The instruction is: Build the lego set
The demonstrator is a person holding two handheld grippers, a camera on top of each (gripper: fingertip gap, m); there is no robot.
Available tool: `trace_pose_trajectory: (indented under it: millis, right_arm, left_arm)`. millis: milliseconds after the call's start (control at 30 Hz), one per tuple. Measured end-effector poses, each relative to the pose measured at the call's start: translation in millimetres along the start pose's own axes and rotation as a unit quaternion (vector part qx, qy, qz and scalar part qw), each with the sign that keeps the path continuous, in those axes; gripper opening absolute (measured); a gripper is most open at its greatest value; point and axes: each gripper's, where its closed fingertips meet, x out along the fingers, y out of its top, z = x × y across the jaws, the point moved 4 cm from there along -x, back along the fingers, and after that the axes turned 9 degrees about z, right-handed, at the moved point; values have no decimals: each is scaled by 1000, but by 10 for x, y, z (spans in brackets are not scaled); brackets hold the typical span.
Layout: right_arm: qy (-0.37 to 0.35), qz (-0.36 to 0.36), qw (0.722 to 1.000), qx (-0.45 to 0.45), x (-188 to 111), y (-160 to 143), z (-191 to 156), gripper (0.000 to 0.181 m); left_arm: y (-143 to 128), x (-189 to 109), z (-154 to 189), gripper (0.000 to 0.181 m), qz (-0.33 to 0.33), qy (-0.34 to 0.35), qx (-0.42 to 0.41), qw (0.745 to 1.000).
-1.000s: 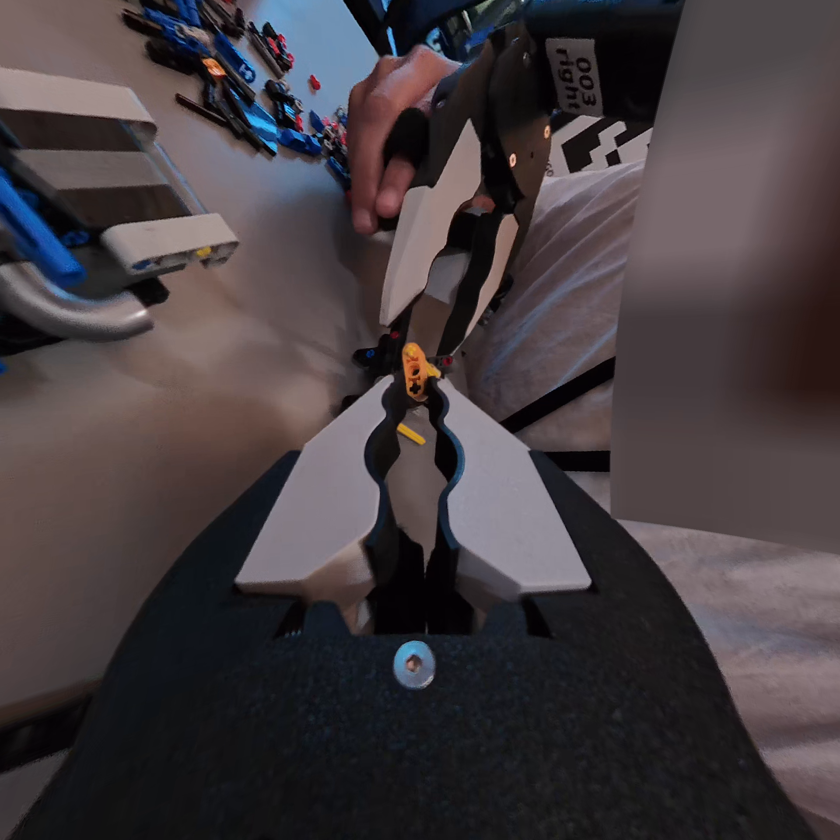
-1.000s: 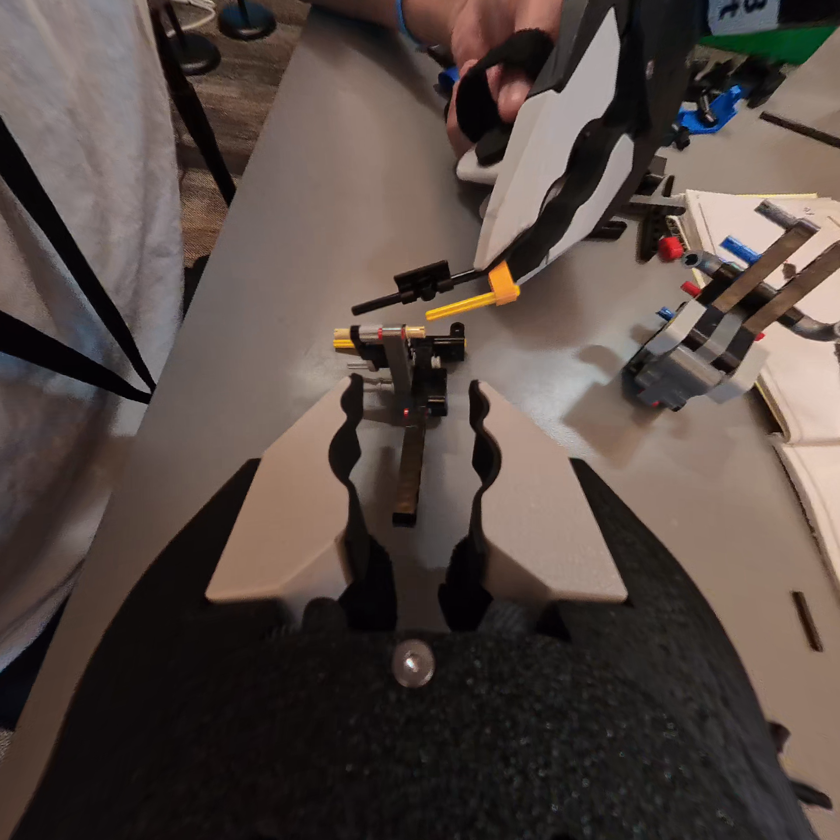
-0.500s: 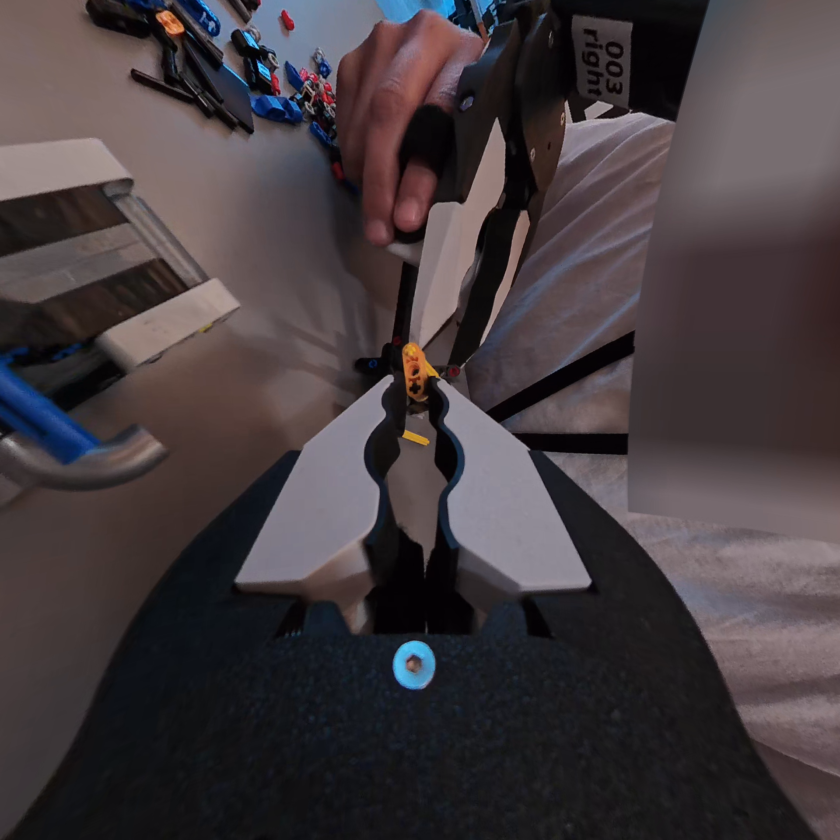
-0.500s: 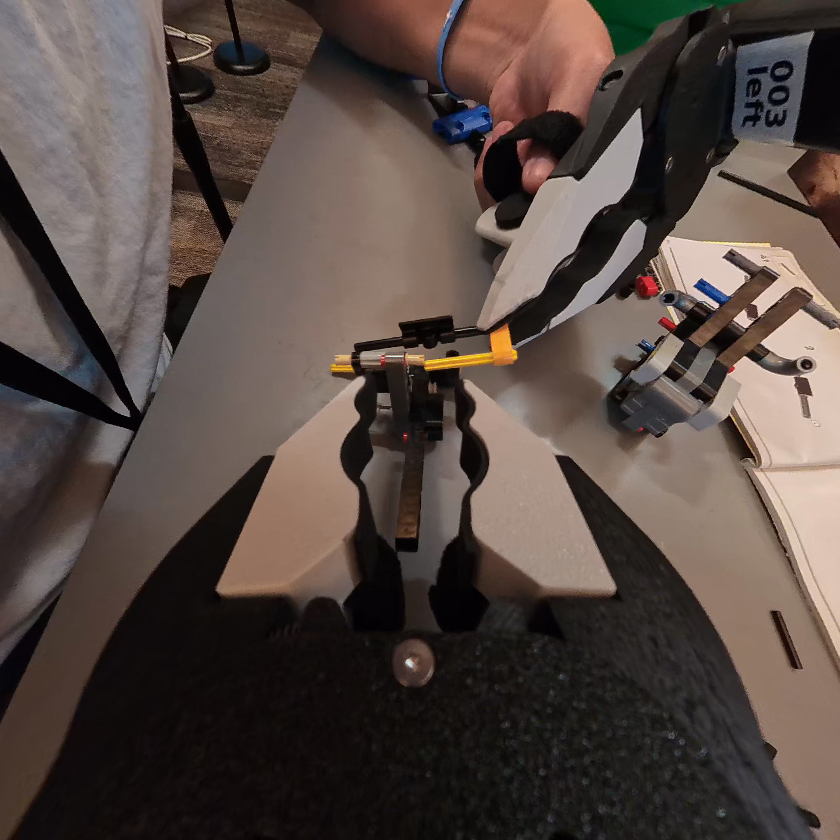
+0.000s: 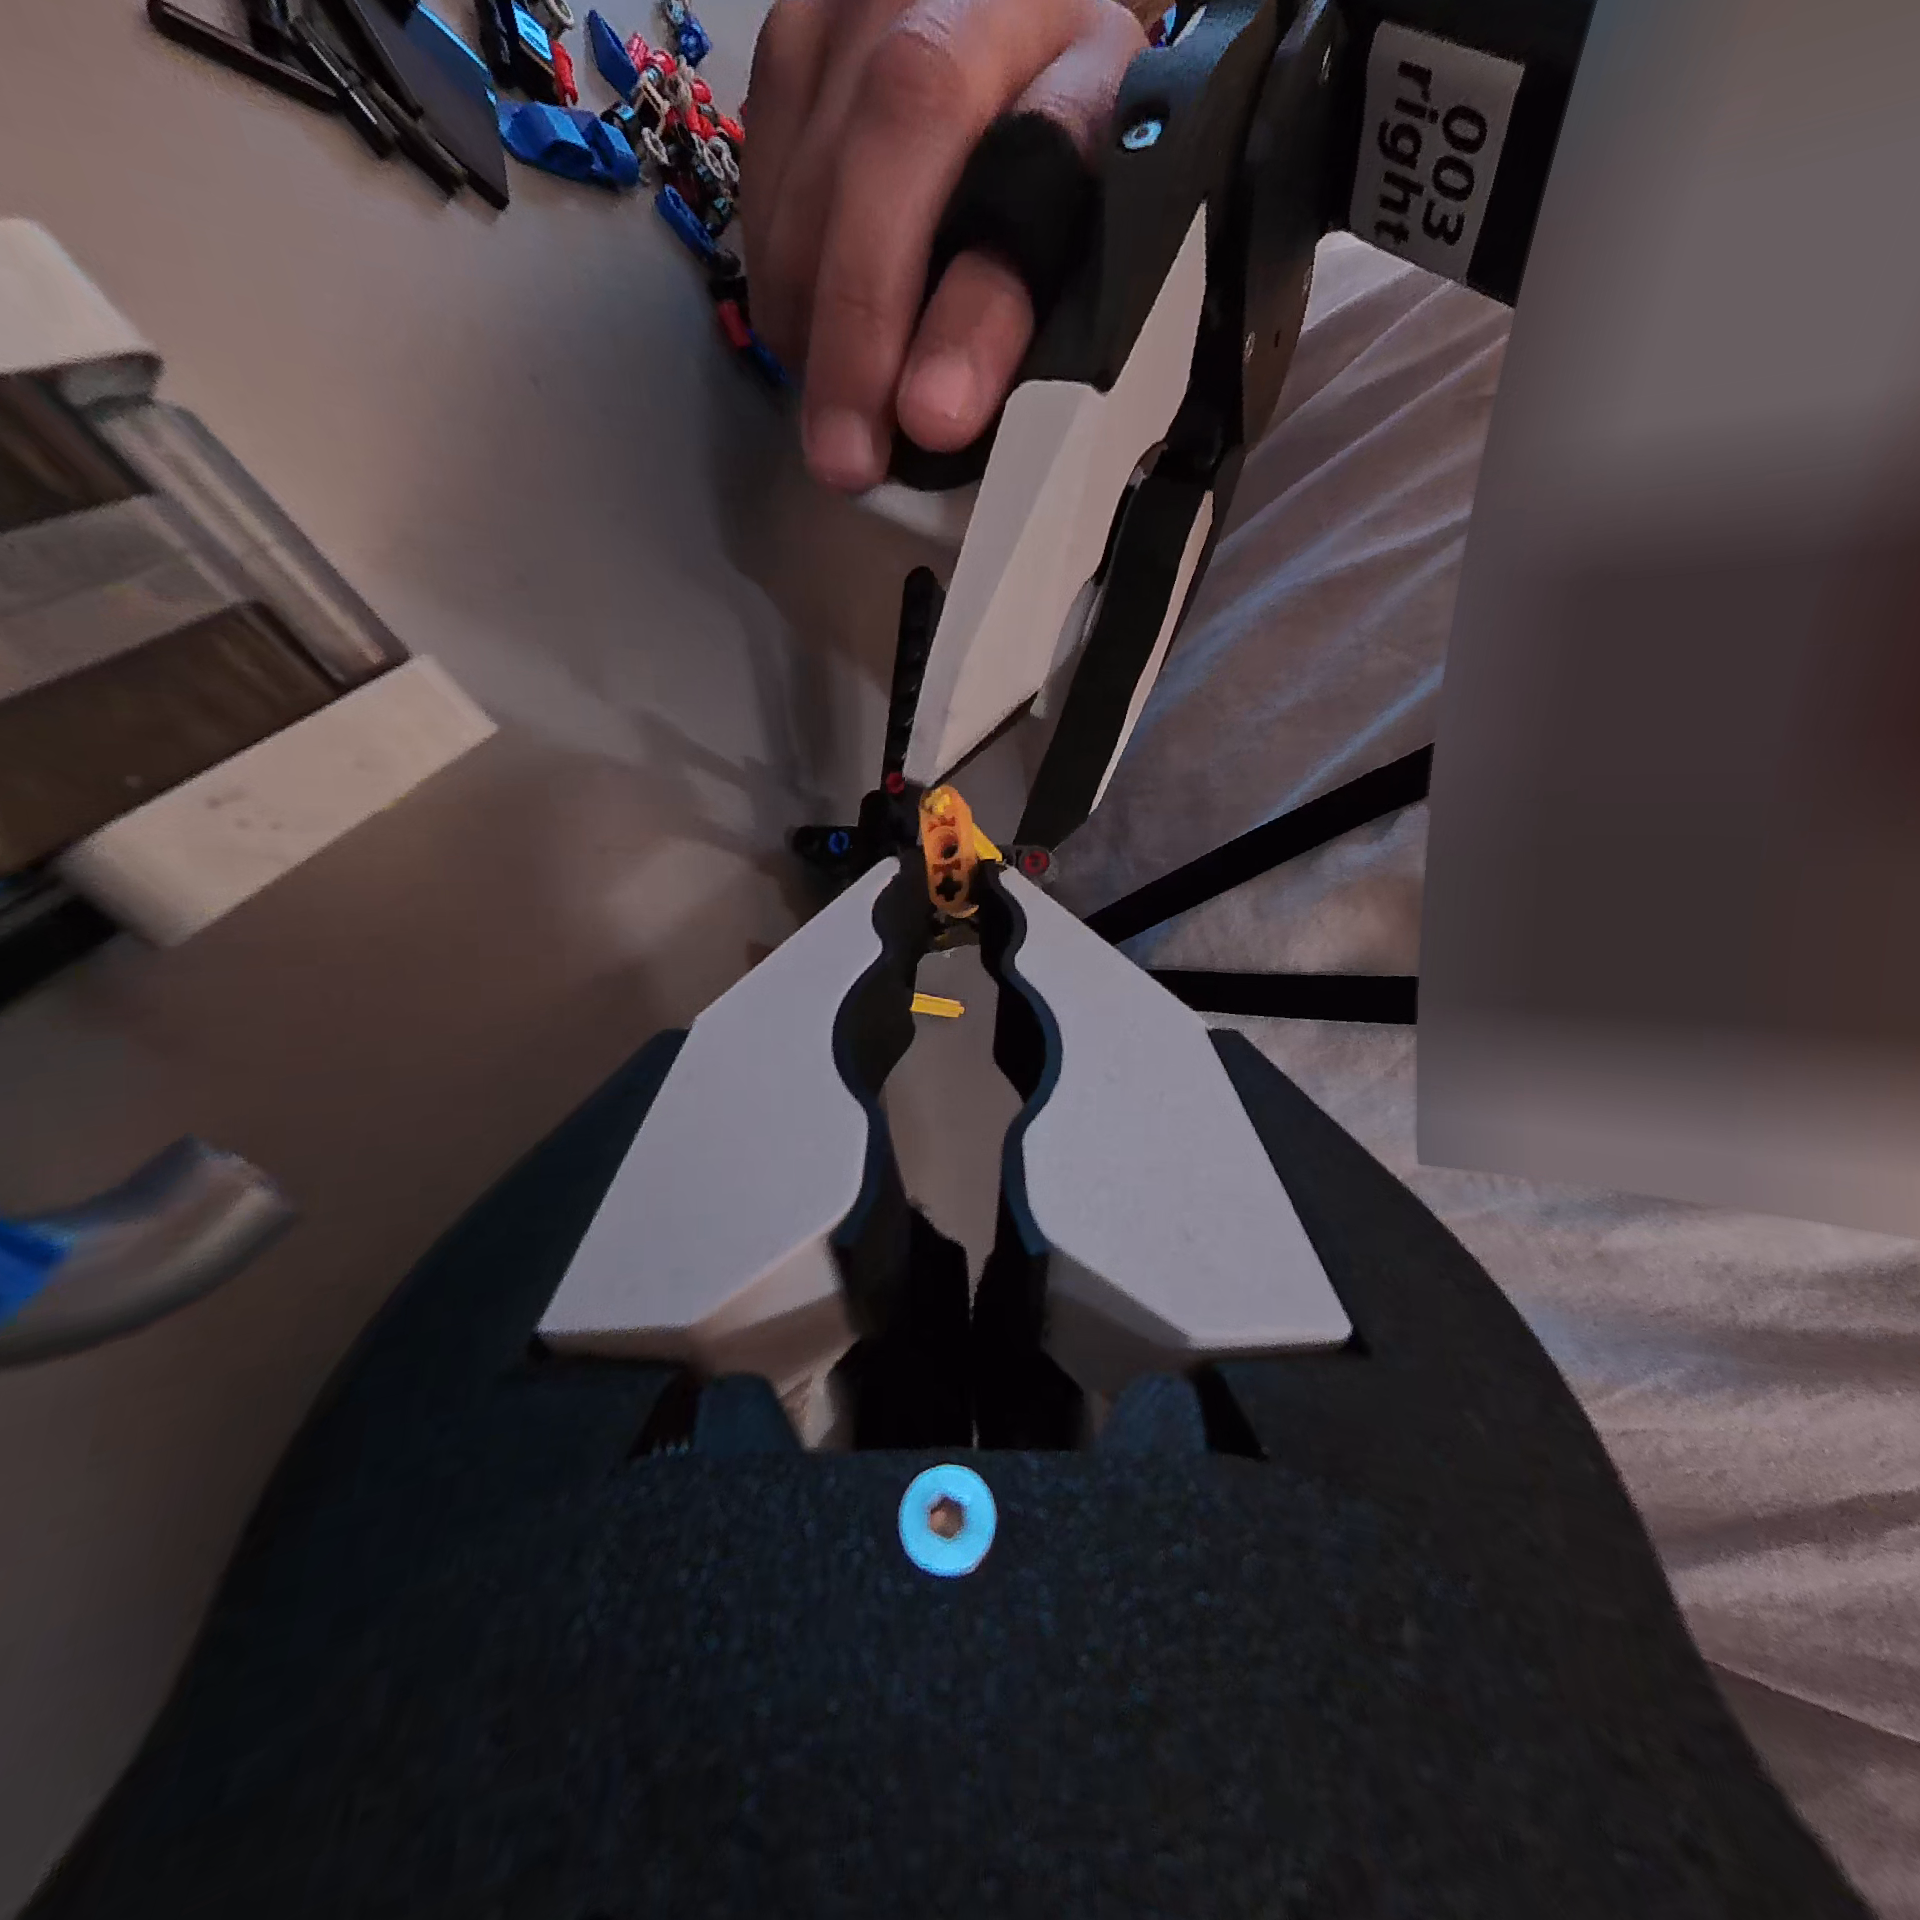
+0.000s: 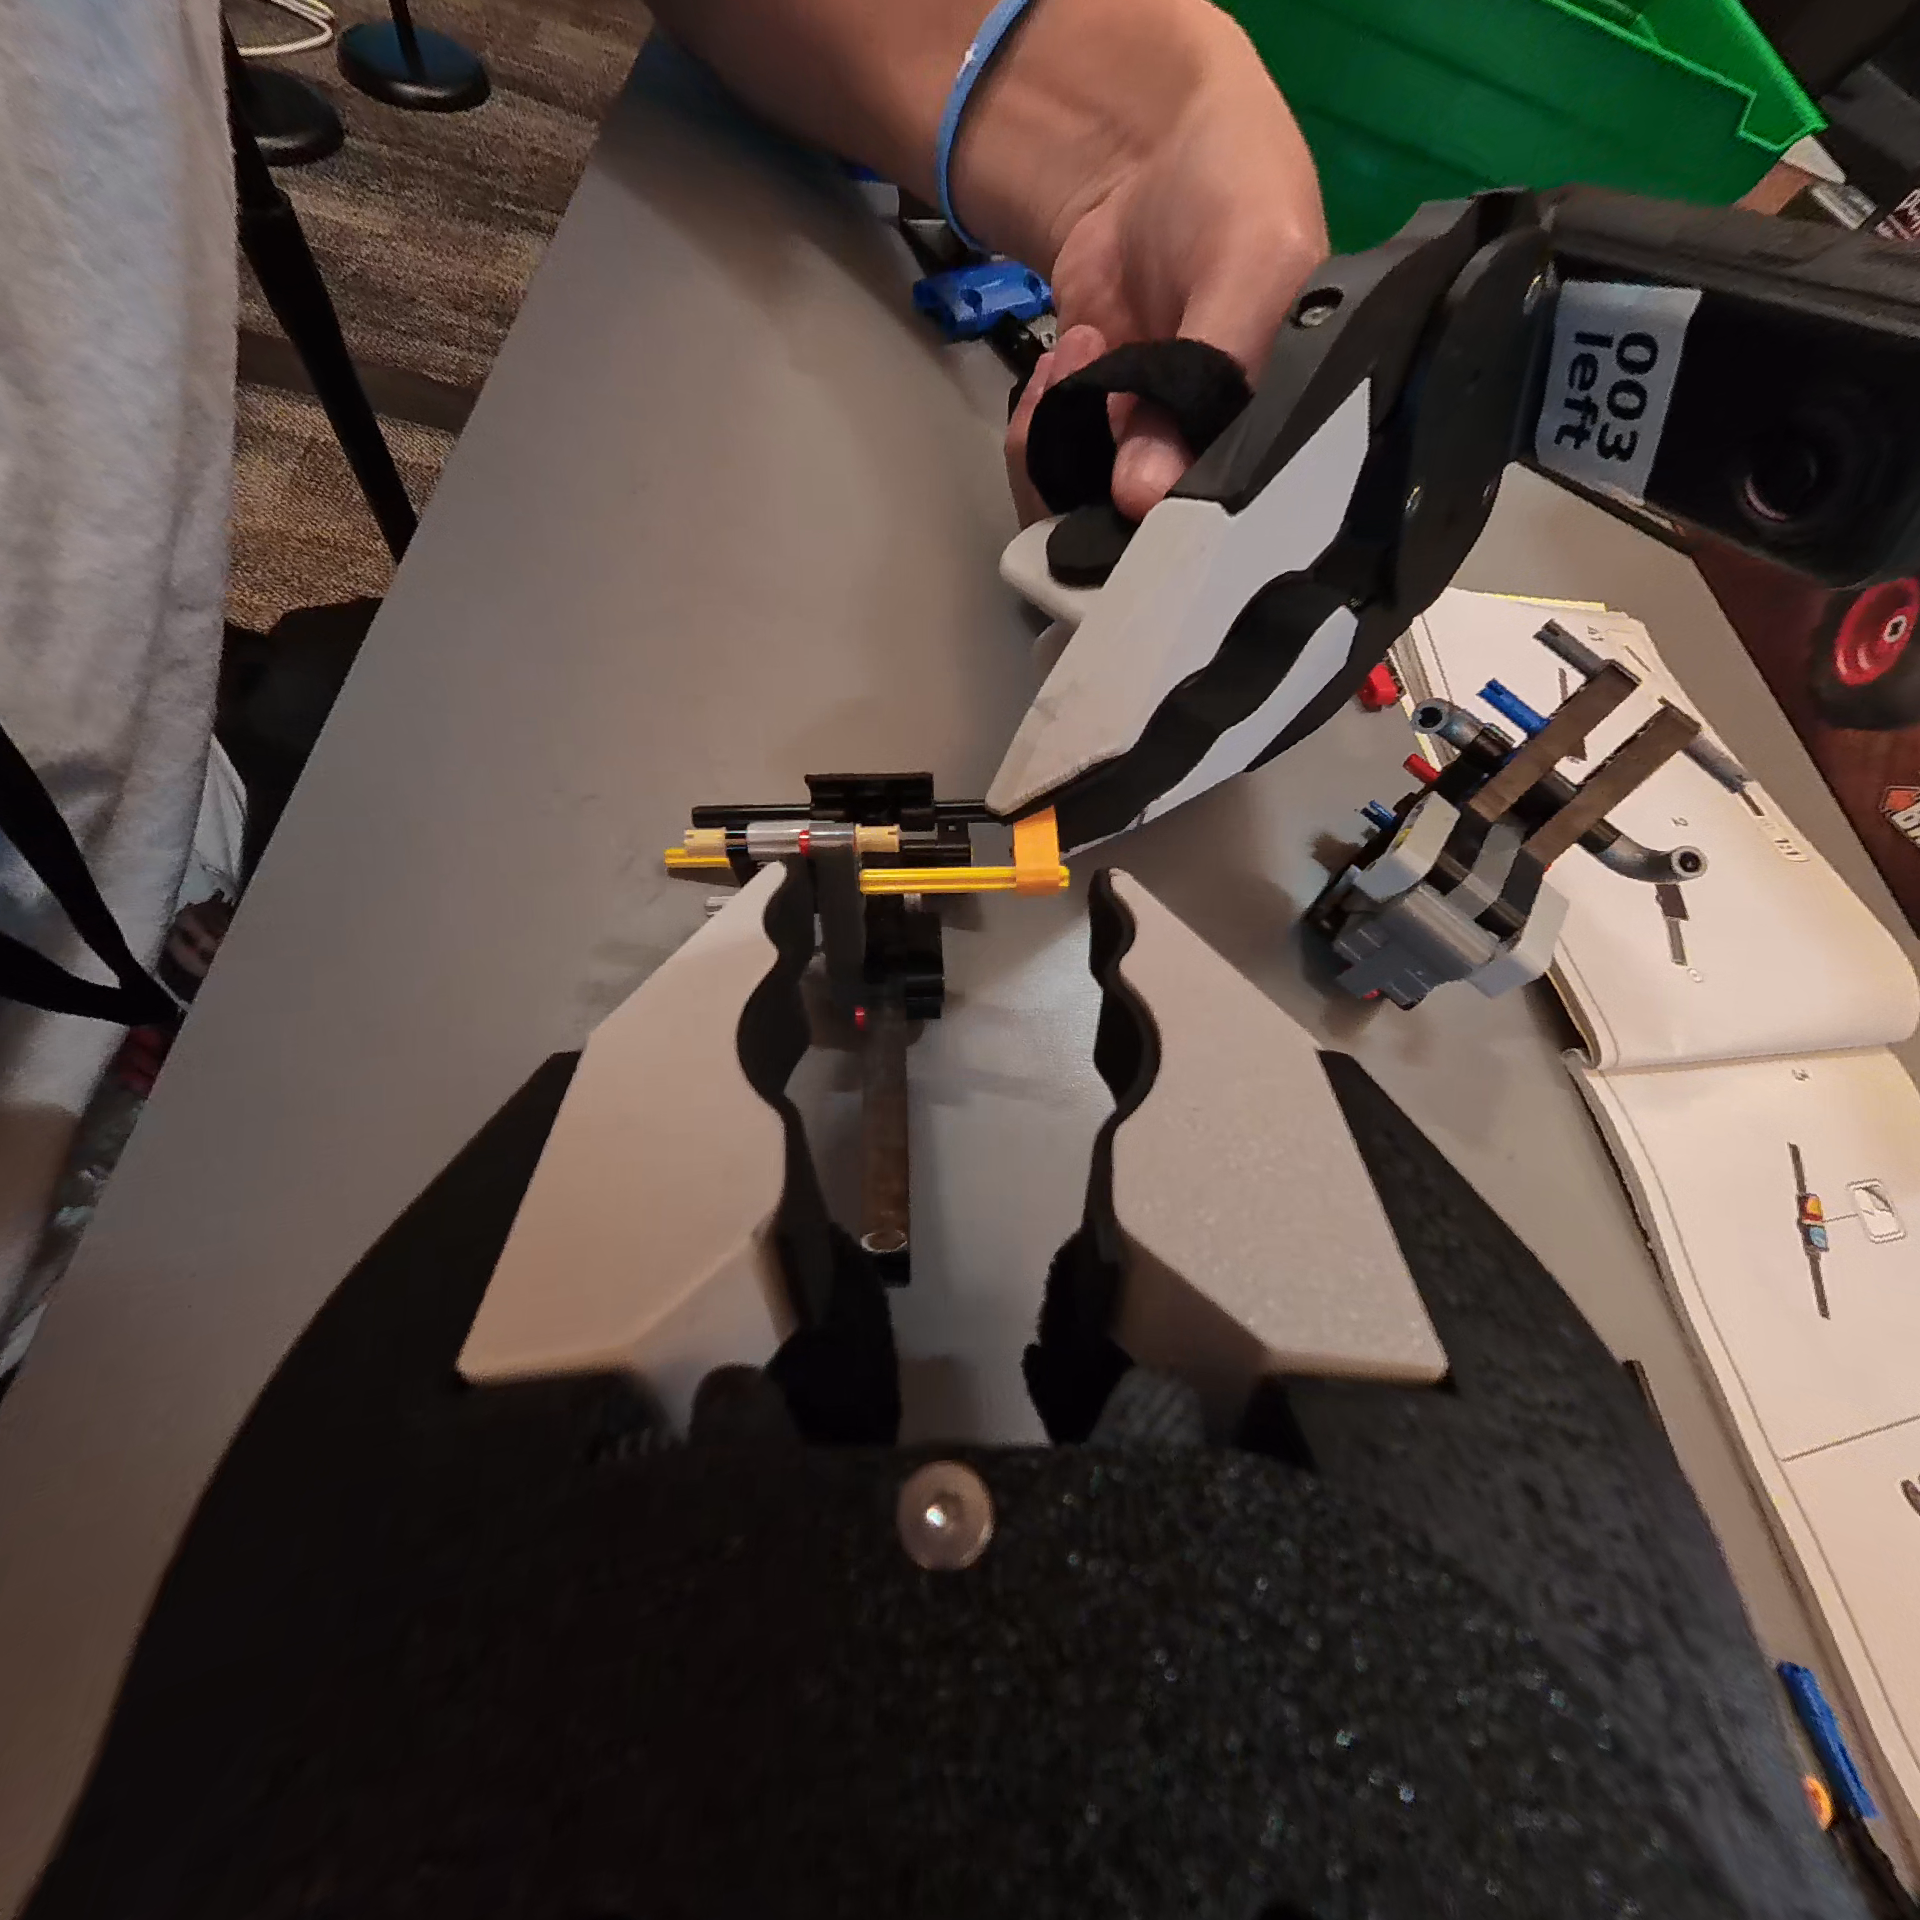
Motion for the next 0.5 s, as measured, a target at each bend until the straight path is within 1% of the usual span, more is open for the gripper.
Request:
trace_pose_trajectory:
  millis: [300, 433, 500]
  right_arm:
    - [13, 10, 1000, 10, 25, 7, -15, 48]
    - [16, 8, 1000, 1, 34, 5, -33, 41]
    - [21, 7, 1000, 1, 39, 6, -48, 40]
  left_arm:
    - [-17, 8, 6, 7, -4, -17, -2, 1000]
    - [-50, 26, 12, 8, -13, -19, 2, 1000]
    - [-66, 34, 15, 8, -15, -19, 1, 1000]
